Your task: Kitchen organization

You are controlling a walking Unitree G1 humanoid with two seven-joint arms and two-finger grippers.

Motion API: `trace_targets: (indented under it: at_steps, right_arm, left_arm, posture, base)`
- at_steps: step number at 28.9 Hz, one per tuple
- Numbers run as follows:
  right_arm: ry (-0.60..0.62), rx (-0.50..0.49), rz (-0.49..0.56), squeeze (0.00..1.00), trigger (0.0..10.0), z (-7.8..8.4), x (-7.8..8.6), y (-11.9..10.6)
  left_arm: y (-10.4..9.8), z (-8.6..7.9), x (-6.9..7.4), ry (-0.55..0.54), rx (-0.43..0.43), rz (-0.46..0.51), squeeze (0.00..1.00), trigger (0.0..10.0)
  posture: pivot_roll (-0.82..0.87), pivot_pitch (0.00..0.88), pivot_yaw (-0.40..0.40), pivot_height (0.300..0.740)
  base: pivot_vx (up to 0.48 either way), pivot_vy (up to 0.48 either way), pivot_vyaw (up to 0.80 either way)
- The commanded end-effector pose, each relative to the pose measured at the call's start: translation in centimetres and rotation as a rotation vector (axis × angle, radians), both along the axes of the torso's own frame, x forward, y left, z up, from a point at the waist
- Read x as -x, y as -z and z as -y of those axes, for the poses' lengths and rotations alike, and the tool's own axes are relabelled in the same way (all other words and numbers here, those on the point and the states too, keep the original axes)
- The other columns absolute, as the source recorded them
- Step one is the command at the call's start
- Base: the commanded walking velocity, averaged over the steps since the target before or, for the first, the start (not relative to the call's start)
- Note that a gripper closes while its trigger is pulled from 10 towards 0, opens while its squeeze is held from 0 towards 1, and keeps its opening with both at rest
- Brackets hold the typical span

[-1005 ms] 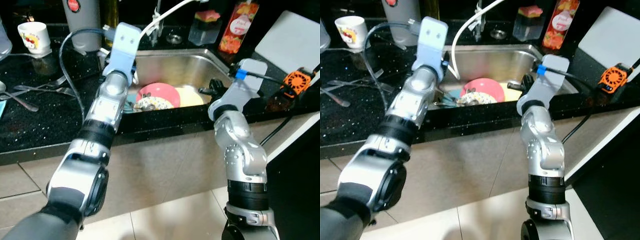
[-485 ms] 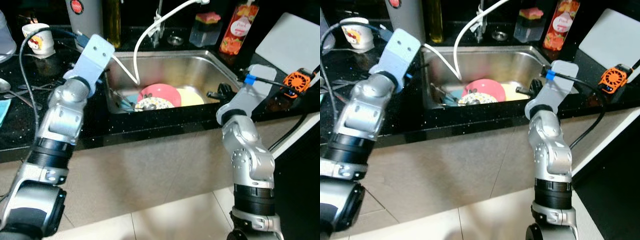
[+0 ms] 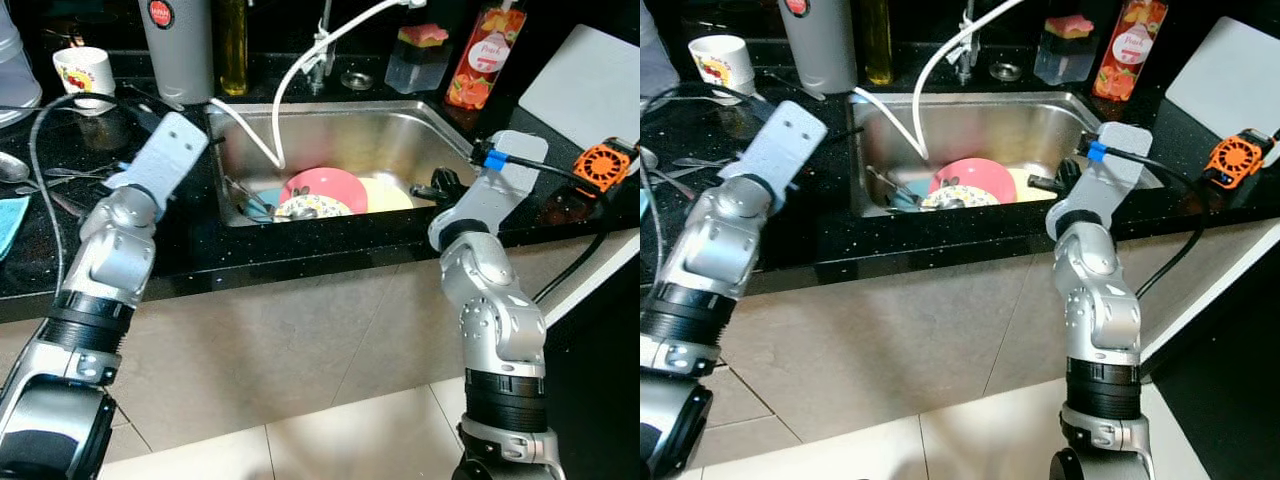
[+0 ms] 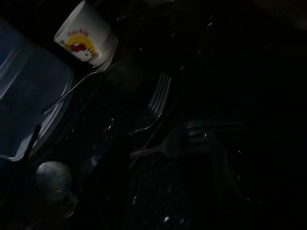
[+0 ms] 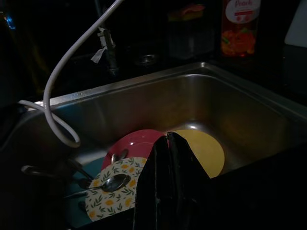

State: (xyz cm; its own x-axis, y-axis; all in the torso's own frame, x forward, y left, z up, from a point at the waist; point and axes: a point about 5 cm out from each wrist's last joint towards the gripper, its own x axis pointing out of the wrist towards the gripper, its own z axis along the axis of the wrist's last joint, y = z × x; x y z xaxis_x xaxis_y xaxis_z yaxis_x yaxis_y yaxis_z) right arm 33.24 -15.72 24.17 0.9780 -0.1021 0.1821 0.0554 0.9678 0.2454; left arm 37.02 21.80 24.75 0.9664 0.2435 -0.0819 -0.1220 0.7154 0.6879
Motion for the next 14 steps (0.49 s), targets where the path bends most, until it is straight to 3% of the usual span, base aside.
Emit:
trace_targets:
  at_steps: [1,4,7,9,14]
  right_arm:
    - [0.002,-0.001,0.002,0.00,10.0,0.0,0.2,0.0]
    - [0.002,-0.006,-0.003,0.00,10.0,0.0,0.2,0.2]
    - [-0.003,-0.009,-0.007,0.00,10.0,-0.1,0.1,0.4]
    - [-0.003,-0.009,-0.007,0.00,10.0,-0.1,0.1,0.4]
    - [-0.008,-0.011,-0.005,0.00,10.0,-0.3,0.1,0.3]
  left_arm:
    - [0.3,0.0,0.0,0.006,-0.050,-0.033,0.00,10.0]
    - [0.0,0.2,0.0,0.095,-0.279,-0.080,0.00,10.0]
    - [-0.5,0.0,0.0,0.157,-0.417,-0.124,0.00,10.0]
    - [-0.5,0.0,0.0,0.157,-0.417,-0.124,0.00,10.0]
    - [-1.2,-0.5,0.2,0.215,-0.528,-0.200,0.00,10.0]
  posture:
    - [0.26,0.064,-0.050,0.740]
    - [0.28,0.067,-0.051,0.740]
    - [0.28,0.068,-0.051,0.740]
    - [0.28,0.068,-0.051,0.740]
    - [0.28,0.068,-0.052,0.740]
  base:
    - [0.000,0.000,0.00]
    - [0.000,0.000,0.00]
    - [0.000,0.000,0.00]
    - [0.000,0.000,0.00]
    - [0.000,0.000,0.00]
